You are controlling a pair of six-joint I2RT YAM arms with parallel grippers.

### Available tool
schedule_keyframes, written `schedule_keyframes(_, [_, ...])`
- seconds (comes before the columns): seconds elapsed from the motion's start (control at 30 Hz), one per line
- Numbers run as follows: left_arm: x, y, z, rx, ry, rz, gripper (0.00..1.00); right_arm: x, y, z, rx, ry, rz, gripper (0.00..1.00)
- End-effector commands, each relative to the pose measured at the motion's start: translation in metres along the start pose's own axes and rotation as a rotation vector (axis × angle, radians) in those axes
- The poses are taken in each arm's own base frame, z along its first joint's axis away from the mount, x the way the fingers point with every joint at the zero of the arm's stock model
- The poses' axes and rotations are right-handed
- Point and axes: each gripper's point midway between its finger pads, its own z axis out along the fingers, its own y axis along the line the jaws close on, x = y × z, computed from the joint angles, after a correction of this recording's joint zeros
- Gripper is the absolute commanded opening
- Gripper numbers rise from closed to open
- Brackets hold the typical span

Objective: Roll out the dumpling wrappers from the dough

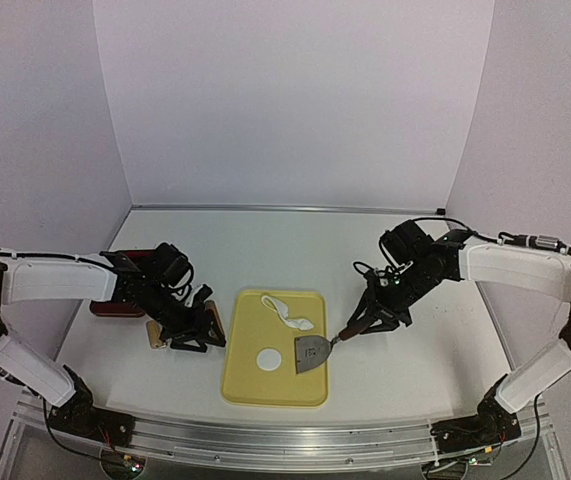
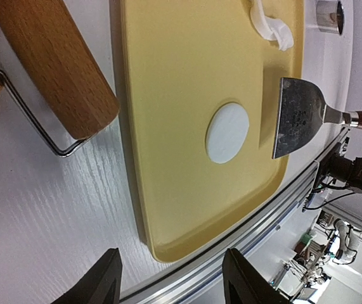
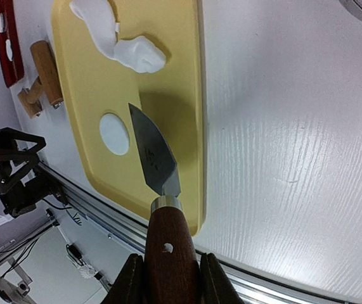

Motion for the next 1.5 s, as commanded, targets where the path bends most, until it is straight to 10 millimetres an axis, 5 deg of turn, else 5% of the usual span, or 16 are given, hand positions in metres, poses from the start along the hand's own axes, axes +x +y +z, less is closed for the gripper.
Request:
schedule_keyframes(0.0, [-0.003, 0.0, 0.021, -0.02, 0.009, 0.014, 0.55, -0.001, -0.011, 0.009, 0.063, -0.015, -0.007, 0.0])
schedule_keyframes(0.27, [-0.005, 0.018, 0.052, -0.106, 0.07, 0.057, 0.47, -0.004, -0.027, 0.025, 0.13, 0.003, 0.002, 0.0])
schedule_keyframes(0.57, [-0.013, 0.028, 0.069, -0.157, 0.104, 0.096, 0.13, -0.008, -0.033, 0.05, 0.158, 0.024, 0.001, 0.0])
schedule_keyframes(0.77, [-0.008, 0.035, 0.07, -0.177, 0.115, 0.086, 0.01, -0.01, -0.04, 0.057, 0.175, 0.021, 0.005, 0.0])
schedule_keyframes(1.47, [-0.003, 0.03, 0.082, -0.17, 0.166, 0.086, 0.0, -0.008, -0.027, 0.113, 0.052, 0.12, -0.055, 0.0])
